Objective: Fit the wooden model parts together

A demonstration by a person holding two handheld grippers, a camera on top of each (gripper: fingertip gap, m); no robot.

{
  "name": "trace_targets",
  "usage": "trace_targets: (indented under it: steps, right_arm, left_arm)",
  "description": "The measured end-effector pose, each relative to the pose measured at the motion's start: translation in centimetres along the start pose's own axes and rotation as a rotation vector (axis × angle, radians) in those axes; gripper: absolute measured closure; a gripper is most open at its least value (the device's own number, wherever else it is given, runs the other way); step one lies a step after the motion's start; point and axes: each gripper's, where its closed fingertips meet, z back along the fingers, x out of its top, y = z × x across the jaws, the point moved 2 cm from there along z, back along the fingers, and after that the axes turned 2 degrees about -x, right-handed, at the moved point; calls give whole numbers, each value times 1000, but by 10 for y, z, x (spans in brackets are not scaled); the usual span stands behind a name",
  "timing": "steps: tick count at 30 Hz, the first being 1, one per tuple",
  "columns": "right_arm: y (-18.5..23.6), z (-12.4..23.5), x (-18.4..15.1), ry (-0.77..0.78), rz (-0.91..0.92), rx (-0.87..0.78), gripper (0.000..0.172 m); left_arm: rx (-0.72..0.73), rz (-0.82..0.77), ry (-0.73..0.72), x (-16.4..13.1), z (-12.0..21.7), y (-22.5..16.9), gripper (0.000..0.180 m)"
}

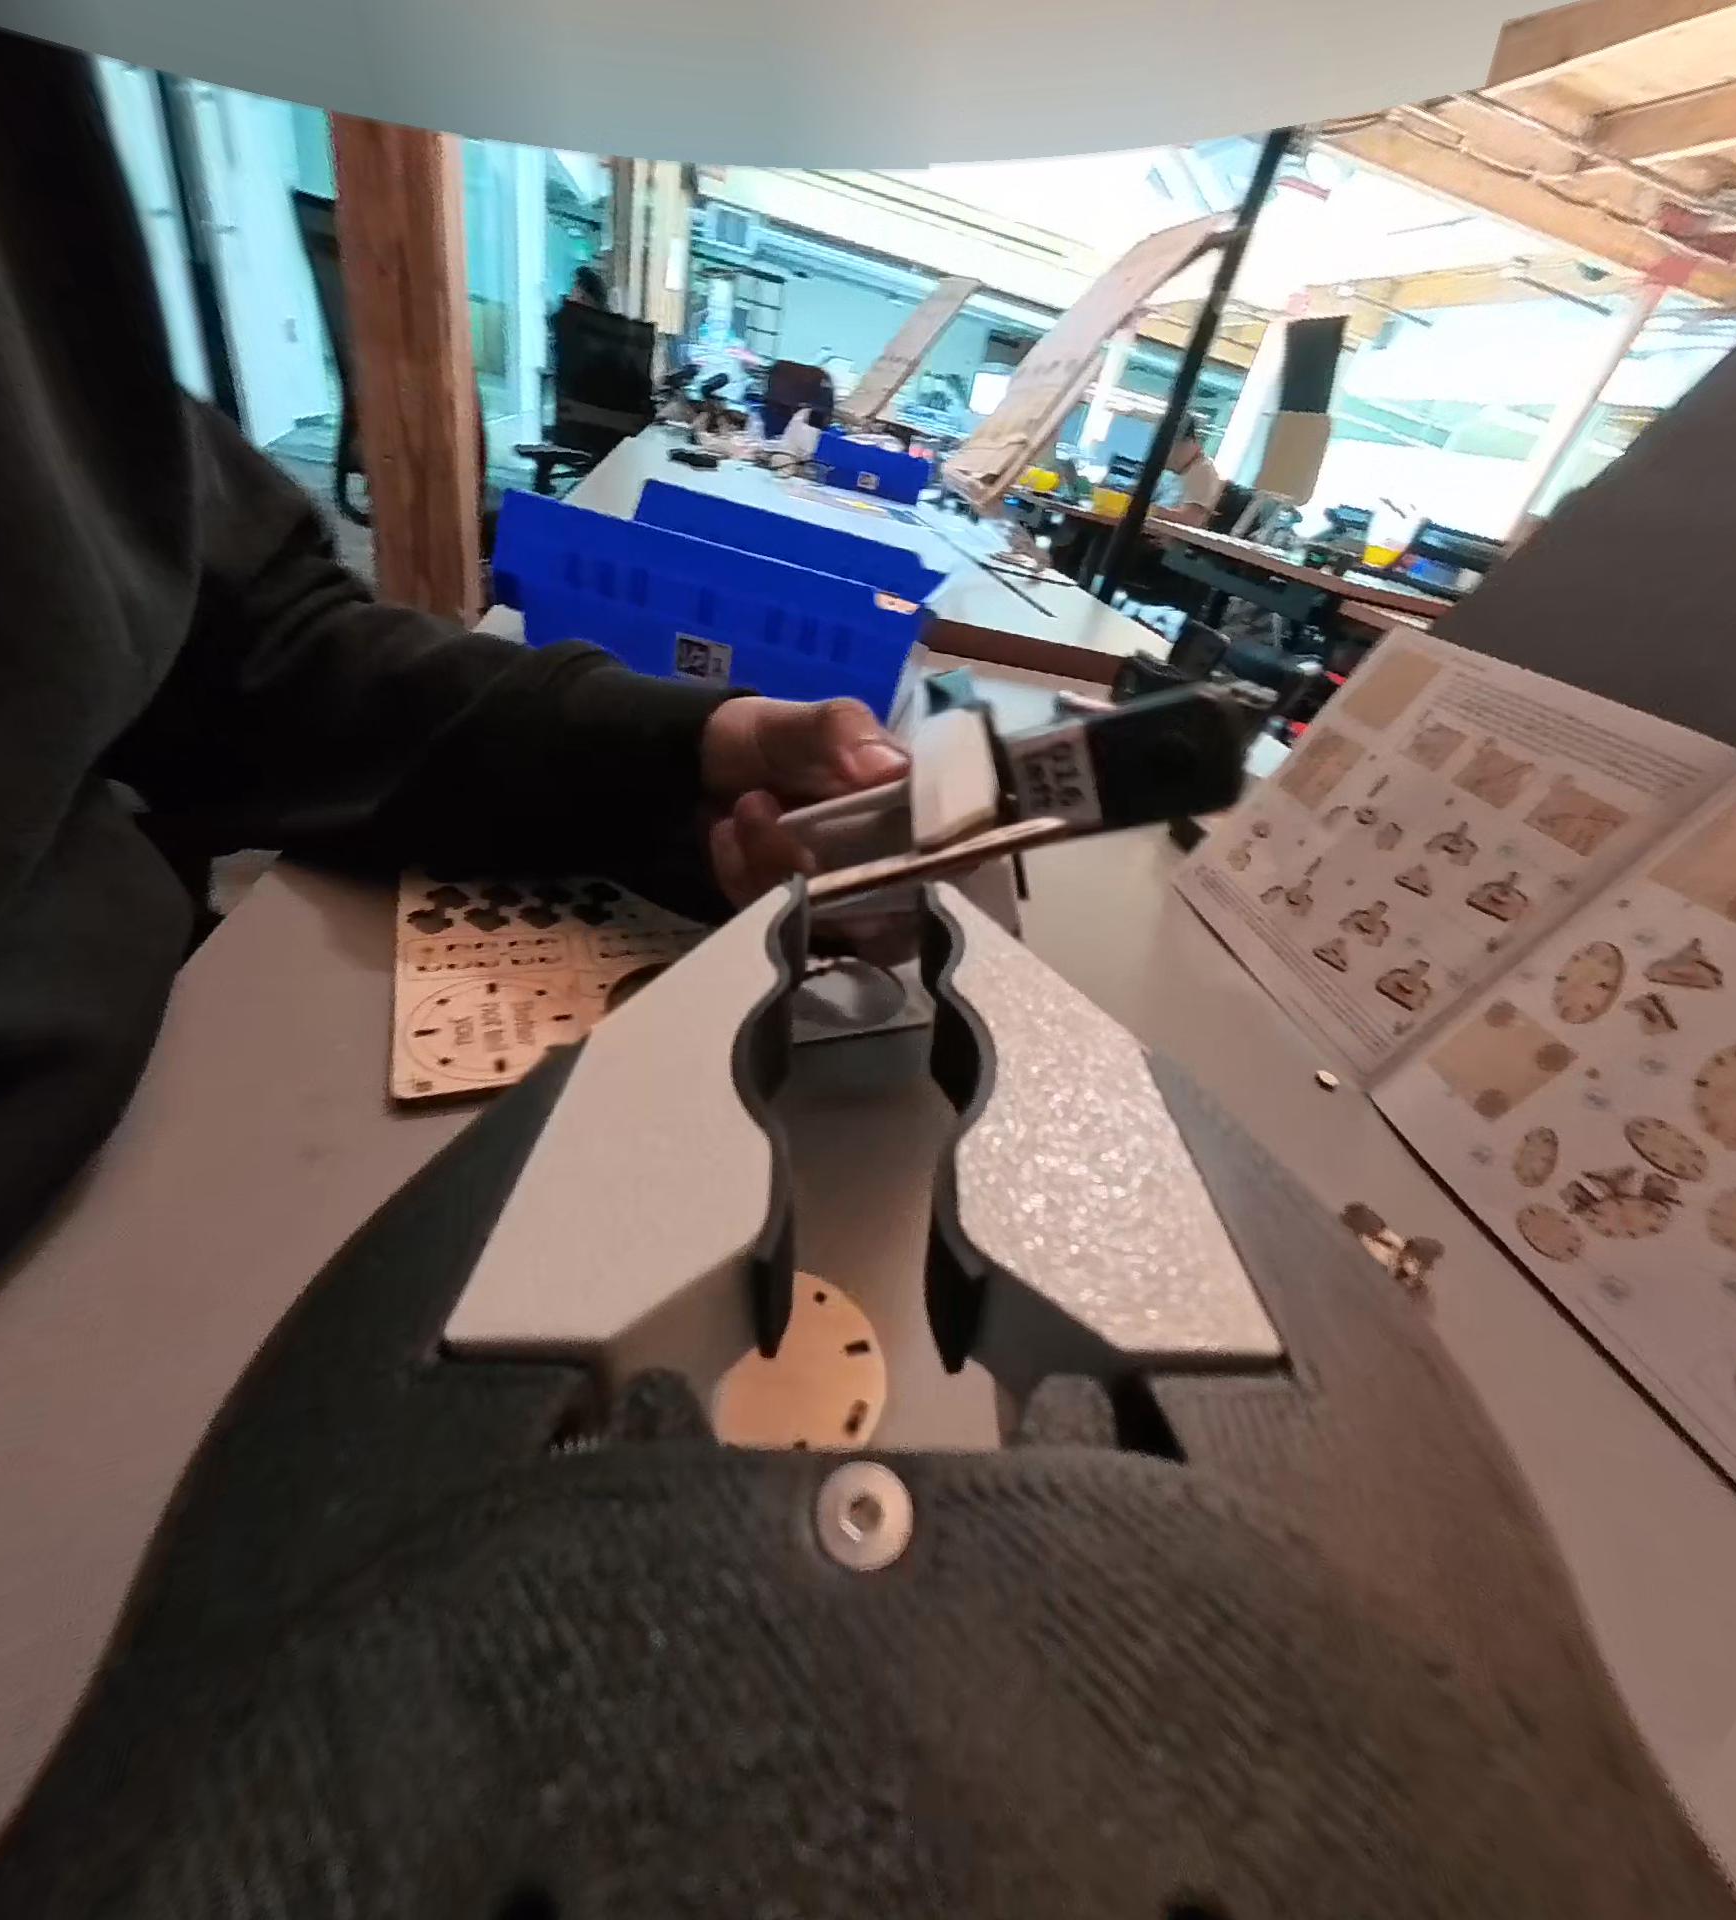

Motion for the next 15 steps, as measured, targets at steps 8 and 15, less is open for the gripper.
trace_targets:
  steps: [8, 15]
  right_arm:
    - [-36, 2, 4, -75, -264, -168, 148]
    - [-38, -1, 0, -21, -87, -280, 161]
  left_arm:
    - [533, -611, 67, 12, 5, 13, 180]
    - [690, -892, 102, 9, -8, 8, 180]
